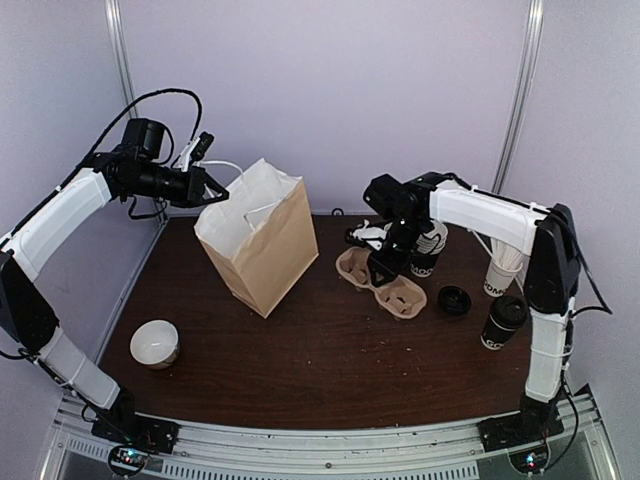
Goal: Pack the takeout coffee
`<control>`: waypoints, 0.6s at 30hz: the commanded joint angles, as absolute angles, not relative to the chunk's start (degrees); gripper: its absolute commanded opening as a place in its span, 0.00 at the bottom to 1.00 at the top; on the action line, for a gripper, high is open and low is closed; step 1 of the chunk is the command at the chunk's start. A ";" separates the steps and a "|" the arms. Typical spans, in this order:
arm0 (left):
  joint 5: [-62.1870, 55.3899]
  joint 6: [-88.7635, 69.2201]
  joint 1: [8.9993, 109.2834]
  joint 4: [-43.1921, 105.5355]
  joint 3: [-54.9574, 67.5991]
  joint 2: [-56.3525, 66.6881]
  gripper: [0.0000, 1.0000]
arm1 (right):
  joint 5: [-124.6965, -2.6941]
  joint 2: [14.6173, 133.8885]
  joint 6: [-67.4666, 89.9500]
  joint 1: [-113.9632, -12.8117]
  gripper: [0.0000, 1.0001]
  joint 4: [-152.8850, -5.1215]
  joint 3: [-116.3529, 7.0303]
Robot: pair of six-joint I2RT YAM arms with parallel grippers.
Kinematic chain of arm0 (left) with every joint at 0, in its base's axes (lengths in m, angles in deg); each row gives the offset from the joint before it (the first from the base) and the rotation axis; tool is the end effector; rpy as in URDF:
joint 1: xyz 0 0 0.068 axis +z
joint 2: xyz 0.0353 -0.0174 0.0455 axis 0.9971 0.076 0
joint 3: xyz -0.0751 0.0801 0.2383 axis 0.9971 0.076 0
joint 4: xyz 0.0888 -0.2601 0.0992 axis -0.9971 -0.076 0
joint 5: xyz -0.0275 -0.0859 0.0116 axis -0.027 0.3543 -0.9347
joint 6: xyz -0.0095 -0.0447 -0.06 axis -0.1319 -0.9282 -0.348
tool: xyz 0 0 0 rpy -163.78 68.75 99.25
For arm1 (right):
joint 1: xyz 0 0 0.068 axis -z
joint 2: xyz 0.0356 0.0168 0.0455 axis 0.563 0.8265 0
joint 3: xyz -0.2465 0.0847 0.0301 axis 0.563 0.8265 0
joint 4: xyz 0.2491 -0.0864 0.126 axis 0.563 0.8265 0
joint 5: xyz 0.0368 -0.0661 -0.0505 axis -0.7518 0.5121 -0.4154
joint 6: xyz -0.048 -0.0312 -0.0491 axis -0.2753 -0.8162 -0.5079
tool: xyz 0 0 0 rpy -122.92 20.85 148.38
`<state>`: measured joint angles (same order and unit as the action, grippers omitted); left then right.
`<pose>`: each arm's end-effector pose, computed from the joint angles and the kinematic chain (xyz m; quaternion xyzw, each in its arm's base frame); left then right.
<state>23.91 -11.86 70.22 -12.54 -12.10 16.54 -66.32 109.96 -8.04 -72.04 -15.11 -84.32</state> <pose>0.3547 -0.1363 0.3676 0.1474 0.8529 -0.3707 0.3367 0.3496 0.2854 0.2104 -0.4296 0.8904 0.1132 0.0991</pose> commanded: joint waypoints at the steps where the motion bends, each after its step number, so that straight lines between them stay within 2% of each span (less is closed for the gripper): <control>1: 24.04 -10.25 70.67 -10.47 -12.76 15.68 0.00 | -68.36 99.42 -9.79 -70.30 0.33 -16.81 -80.91; 5: 26.35 -9.62 69.47 -12.74 -15.51 17.91 0.00 | -74.15 92.73 -11.25 -67.17 0.33 -15.11 -80.95; 18: 27.69 0.08 48.52 -30.39 -34.70 30.24 0.00 | -88.29 75.56 -19.01 -65.37 0.33 -16.23 -92.67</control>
<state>25.77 -4.10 52.08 -24.14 -29.98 27.74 -80.41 79.06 -16.72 -65.16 -14.00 -89.61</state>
